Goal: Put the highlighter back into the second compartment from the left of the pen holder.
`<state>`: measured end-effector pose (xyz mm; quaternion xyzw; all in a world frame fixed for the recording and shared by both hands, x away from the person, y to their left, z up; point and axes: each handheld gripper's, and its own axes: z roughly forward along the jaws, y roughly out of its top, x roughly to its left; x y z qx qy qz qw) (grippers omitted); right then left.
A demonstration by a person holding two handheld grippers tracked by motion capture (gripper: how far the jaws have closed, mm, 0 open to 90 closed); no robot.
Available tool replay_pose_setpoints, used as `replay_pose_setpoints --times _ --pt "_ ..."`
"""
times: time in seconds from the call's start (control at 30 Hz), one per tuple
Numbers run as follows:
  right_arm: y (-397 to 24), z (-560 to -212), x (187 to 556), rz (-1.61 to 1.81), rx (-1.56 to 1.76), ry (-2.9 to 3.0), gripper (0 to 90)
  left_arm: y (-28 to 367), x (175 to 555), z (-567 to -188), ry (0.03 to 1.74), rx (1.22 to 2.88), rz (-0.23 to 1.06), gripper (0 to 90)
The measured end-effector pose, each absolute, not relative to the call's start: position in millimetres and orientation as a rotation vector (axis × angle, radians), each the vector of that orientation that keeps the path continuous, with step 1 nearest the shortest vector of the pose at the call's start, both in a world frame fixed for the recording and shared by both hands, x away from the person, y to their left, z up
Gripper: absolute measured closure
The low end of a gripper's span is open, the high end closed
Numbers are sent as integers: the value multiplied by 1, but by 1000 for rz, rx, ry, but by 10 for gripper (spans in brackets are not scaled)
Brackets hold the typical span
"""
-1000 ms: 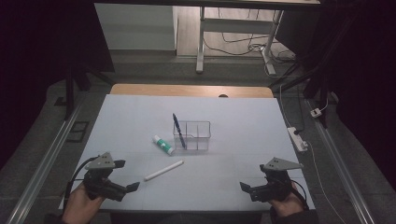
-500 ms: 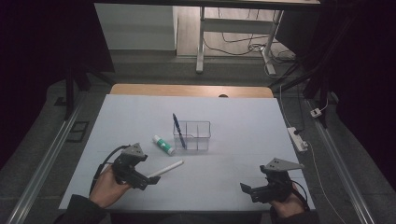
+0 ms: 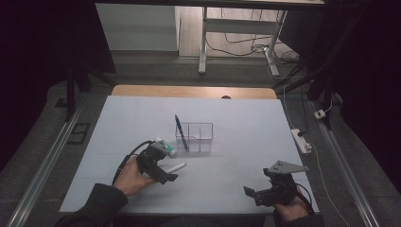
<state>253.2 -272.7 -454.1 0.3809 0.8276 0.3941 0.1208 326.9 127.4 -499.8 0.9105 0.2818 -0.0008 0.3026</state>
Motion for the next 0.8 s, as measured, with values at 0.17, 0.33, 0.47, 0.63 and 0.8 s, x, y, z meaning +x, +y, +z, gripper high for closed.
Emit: replay_pose_setpoints --times 0.17,0.33,0.47,0.63,0.8 --pt "-273 -454 254 1153 1115 2426 0 111 331 -507 713 2501 38 59" --pt "-272 -455 254 1153 1114 2430 0 102 334 -512 695 2557 41 181" --pt "-272 -455 254 1145 1112 2434 0 100 338 -513 709 2574 37 340" --pt "-272 -455 255 1148 1111 2438 0 96 342 -512 725 2613 85 557" --pt "-272 -455 255 1146 1112 2444 0 94 341 -511 736 2630 120 767"
